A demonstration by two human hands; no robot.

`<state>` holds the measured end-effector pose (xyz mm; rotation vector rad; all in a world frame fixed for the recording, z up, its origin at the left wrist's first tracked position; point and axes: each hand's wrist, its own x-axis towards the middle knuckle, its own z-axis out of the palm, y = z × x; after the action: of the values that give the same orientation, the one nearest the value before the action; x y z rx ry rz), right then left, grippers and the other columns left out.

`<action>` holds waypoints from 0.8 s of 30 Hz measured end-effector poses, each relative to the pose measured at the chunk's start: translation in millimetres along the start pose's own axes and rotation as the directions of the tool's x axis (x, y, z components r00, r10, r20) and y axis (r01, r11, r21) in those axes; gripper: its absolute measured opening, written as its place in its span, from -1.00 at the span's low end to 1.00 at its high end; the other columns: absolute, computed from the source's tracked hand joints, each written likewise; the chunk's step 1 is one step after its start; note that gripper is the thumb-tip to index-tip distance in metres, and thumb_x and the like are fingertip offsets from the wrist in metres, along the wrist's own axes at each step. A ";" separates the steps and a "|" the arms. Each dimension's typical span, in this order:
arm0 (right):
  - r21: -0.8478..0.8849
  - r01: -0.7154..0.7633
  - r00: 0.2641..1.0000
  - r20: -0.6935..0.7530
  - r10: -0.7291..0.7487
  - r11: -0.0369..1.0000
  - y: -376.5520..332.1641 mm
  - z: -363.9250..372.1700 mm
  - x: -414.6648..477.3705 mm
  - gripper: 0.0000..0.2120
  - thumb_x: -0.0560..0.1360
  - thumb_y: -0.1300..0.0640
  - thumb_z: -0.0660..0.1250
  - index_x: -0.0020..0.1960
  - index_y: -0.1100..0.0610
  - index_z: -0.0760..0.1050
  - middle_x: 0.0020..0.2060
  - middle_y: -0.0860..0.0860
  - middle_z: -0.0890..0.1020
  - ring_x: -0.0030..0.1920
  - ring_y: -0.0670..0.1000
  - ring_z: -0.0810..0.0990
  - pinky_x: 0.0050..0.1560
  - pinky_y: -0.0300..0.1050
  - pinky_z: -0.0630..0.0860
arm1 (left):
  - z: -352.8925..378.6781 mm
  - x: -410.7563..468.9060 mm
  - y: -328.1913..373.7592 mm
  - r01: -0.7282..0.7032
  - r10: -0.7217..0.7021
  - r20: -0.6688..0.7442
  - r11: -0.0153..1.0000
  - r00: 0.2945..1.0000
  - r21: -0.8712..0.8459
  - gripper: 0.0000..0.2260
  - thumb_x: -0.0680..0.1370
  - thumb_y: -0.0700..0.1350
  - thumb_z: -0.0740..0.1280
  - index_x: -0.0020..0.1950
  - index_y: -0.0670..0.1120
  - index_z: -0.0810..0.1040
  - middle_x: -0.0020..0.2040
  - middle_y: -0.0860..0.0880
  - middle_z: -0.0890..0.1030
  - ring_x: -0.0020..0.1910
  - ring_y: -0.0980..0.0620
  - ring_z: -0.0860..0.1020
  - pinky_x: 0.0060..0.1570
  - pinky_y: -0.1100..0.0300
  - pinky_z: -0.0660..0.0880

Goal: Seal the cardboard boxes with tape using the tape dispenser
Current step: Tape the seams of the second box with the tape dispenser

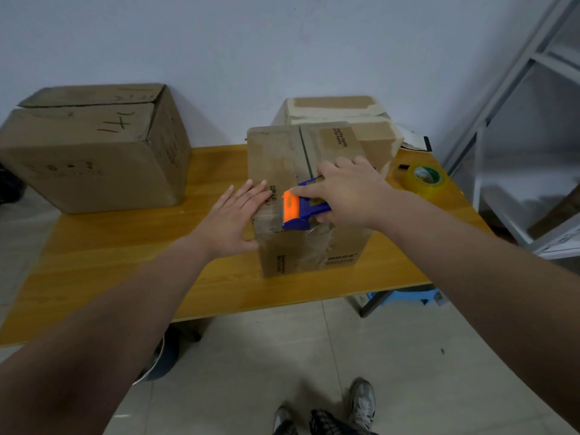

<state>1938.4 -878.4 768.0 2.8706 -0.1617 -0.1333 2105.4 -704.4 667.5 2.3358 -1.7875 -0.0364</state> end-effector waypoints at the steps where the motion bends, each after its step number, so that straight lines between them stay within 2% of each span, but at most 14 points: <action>1: -0.001 0.001 1.000 -0.003 -0.001 1.000 0.7 0.1 0.1 -0.40 0.51 -0.19 0.26 0.47 -0.27 0.08 0.23 0.07 0.39 0.22 0.14 0.37 0.16 0.08 0.28 | 0.0 1.5 1.2 -0.011 0.011 0.003 1.000 1.000 0.023 -0.15 0.40 0.11 0.40 0.54 -0.01 -0.01 0.55 0.05 -0.07 0.48 0.11 -0.20 0.47 0.04 -0.21; 5: -0.006 0.013 1.000 -0.004 -0.013 1.000 2.6 1.1 1.4 -0.39 0.50 -0.20 0.26 0.47 -0.27 0.08 0.21 0.07 0.40 0.20 0.13 0.39 0.15 0.08 0.29 | 5.1 6.3 3.2 -0.009 0.012 -0.050 0.998 0.999 0.065 -0.15 0.40 0.18 0.42 0.53 -0.03 0.06 0.55 0.03 0.04 0.51 0.07 -0.09 0.47 0.06 -0.14; 9: 0.000 0.015 1.000 0.000 -0.015 1.000 4.2 1.6 4.5 -0.39 0.49 -0.21 0.27 0.46 -0.28 0.09 0.21 0.06 0.41 0.20 0.13 0.39 0.16 0.09 0.29 | 2.7 3.2 1.3 -0.035 0.047 -0.077 0.988 0.996 0.151 -0.21 0.41 0.26 0.34 0.52 -0.03 0.13 0.52 0.00 0.15 0.50 0.03 0.06 0.45 0.06 -0.09; 12: -0.014 0.013 1.000 -0.004 -0.013 1.000 4.1 3.0 4.8 -0.39 0.49 -0.22 0.26 0.46 -0.29 0.08 0.20 0.06 0.41 0.19 0.13 0.40 0.16 0.09 0.29 | 3.0 -6.3 8.7 -0.109 0.136 -0.207 0.985 0.969 0.136 -0.43 0.45 0.04 0.41 0.40 -0.14 0.39 0.38 -0.12 0.41 0.38 -0.11 0.36 0.39 -0.03 0.17; 14: -0.016 0.017 1.000 -0.011 -0.017 1.000 4.0 3.6 4.1 -0.39 0.49 -0.22 0.26 0.46 -0.28 0.08 0.20 0.06 0.41 0.18 0.13 0.41 0.15 0.09 0.29 | 6.7 -10.6 16.2 -0.121 0.146 -0.303 0.988 0.942 0.097 -0.57 0.45 -0.12 0.44 0.29 -0.21 0.50 0.28 -0.19 0.50 0.27 -0.19 0.47 0.30 -0.12 0.30; 17: -0.021 0.021 0.999 -0.028 -0.022 1.000 3.6 4.2 2.8 -0.39 0.49 -0.21 0.27 0.47 -0.27 0.09 0.19 0.06 0.42 0.17 0.13 0.41 0.14 0.08 0.30 | 7.4 -12.4 22.4 -0.111 0.130 -0.352 0.991 0.927 0.072 -0.67 0.45 -0.26 0.44 0.21 -0.23 0.56 0.20 -0.21 0.55 0.20 -0.23 0.52 0.23 -0.16 0.38; 20: -0.030 0.019 0.999 -0.029 -0.020 0.999 2.4 4.3 2.8 -0.39 0.49 -0.21 0.27 0.46 -0.28 0.09 0.19 0.05 0.42 0.17 0.13 0.42 0.12 0.07 0.31 | 3.8 -12.0 21.1 -0.125 0.148 -0.325 0.988 0.934 0.090 -0.68 0.45 -0.28 0.44 0.20 -0.23 0.57 0.18 -0.23 0.56 0.18 -0.26 0.52 0.19 -0.20 0.40; 22: -0.030 0.015 1.000 -0.022 -0.016 0.999 1.7 3.8 2.4 -0.38 0.49 -0.21 0.26 0.47 -0.28 0.08 0.20 0.06 0.41 0.17 0.13 0.41 0.12 0.07 0.30 | 2.0 -12.5 20.5 -0.131 0.154 -0.305 0.987 0.940 0.095 -0.69 0.47 -0.21 0.41 0.20 -0.22 0.57 0.19 -0.24 0.55 0.19 -0.26 0.52 0.21 -0.19 0.37; 24: -0.043 0.021 1.000 -0.006 -0.021 0.999 2.4 3.5 1.1 -0.37 0.49 -0.22 0.25 0.48 -0.27 0.05 0.22 0.07 0.40 0.19 0.14 0.40 0.14 0.08 0.31 | 1.3 -14.4 22.0 -0.103 0.121 -0.237 0.991 0.964 0.088 -0.61 0.51 -0.03 0.34 0.28 -0.17 0.51 0.27 -0.21 0.50 0.28 -0.21 0.46 0.31 -0.13 0.32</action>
<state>1938.9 -881.7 765.2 2.8302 -0.1258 -0.1307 2080.4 -696.3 668.6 2.1726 -1.8216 0.3238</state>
